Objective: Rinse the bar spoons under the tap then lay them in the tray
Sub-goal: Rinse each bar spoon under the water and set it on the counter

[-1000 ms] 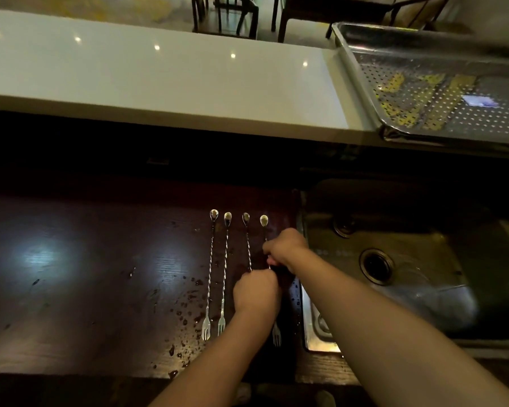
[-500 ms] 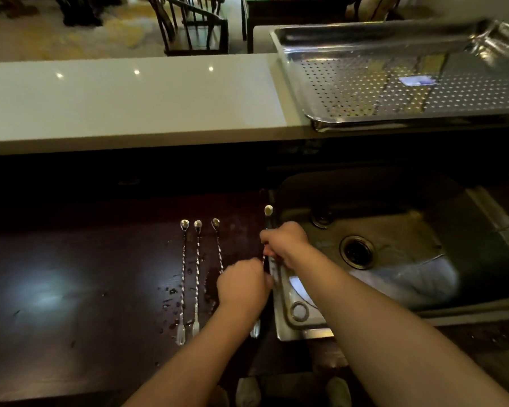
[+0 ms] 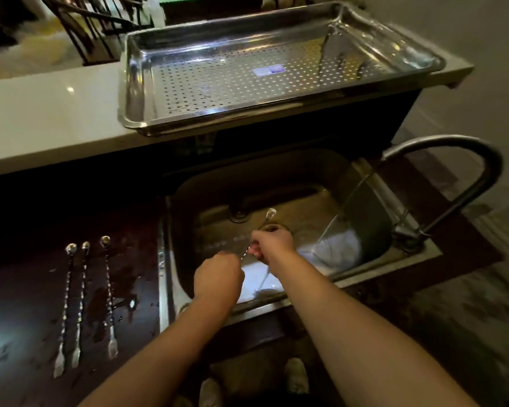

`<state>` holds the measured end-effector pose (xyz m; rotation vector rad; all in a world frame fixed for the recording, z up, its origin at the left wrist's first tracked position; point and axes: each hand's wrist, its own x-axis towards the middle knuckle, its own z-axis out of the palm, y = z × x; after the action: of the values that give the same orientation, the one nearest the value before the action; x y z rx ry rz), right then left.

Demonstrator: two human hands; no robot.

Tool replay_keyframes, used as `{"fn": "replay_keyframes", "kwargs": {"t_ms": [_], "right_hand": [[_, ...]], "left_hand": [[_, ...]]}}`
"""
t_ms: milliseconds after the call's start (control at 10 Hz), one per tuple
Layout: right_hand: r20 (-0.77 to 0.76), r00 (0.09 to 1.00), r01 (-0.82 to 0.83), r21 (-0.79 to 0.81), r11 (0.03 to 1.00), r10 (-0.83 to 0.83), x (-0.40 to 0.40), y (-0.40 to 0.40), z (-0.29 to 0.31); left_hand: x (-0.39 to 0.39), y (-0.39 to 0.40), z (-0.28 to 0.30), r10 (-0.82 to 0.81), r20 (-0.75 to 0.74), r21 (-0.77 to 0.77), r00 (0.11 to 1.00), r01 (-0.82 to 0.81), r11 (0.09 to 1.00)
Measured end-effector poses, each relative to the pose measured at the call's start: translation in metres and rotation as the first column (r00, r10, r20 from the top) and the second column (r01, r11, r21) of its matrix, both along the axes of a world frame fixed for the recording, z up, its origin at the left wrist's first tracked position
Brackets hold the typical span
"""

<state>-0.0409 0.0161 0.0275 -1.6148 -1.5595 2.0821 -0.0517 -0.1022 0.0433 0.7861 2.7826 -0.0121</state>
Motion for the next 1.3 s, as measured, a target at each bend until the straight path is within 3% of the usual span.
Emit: {"fn": "replay_keyframes", "kwargs": {"t_ms": [500, 600, 700, 800, 900, 1000, 1100, 1200, 1300], "right_hand": [[-0.148, 0.977, 0.105, -0.289, 0.952, -0.152, 0.037, 0.07, -0.004], [-0.159, 0.965, 0.146, -0.34, 0.929, -0.209, 0.038, 0.072, -0.006], [-0.161, 0.946, 0.209, -0.362, 0.908, -0.282, 0.037, 0.076, -0.009], [-0.154, 0.92, 0.283, -0.374, 0.883, -0.36, 0.032, 0.079, -0.011], [-0.129, 0.892, 0.356, -0.391, 0.849, -0.433, 0.031, 0.082, -0.012], [-0.097, 0.866, 0.421, -0.391, 0.818, -0.491, 0.033, 0.083, -0.015], [-0.063, 0.84, 0.474, -0.4, 0.785, -0.539, 0.035, 0.085, -0.015], [-0.058, 0.835, 0.478, -0.416, 0.774, -0.547, 0.036, 0.088, -0.014], [-0.068, 0.834, 0.463, -0.451, 0.763, -0.547, 0.035, 0.092, -0.011]], "left_hand": [[0.023, 0.051, 0.008, -0.046, -0.011, -0.144, 0.999, 0.044, 0.989], [0.017, 0.052, 0.013, -0.082, -0.089, -0.128, 0.993, 0.07, 0.989], [0.015, 0.057, 0.012, -0.154, -0.286, 0.084, 0.946, 0.185, 0.979], [0.031, 0.073, 0.002, 0.054, 0.01, 0.58, 0.999, -0.049, 0.813], [0.036, 0.102, -0.008, 0.079, 0.956, 0.261, 0.283, -0.941, 0.214], [0.032, 0.12, -0.021, -0.192, 0.981, -0.044, -0.015, -0.988, -0.146], [0.028, 0.13, -0.021, -0.244, 0.969, -0.063, 0.03, -0.93, -0.363], [0.03, 0.133, -0.021, -0.209, 0.975, 0.001, 0.073, -0.947, -0.322], [0.029, 0.136, -0.021, -0.179, 0.98, 0.021, 0.089, -0.936, -0.351]]}}
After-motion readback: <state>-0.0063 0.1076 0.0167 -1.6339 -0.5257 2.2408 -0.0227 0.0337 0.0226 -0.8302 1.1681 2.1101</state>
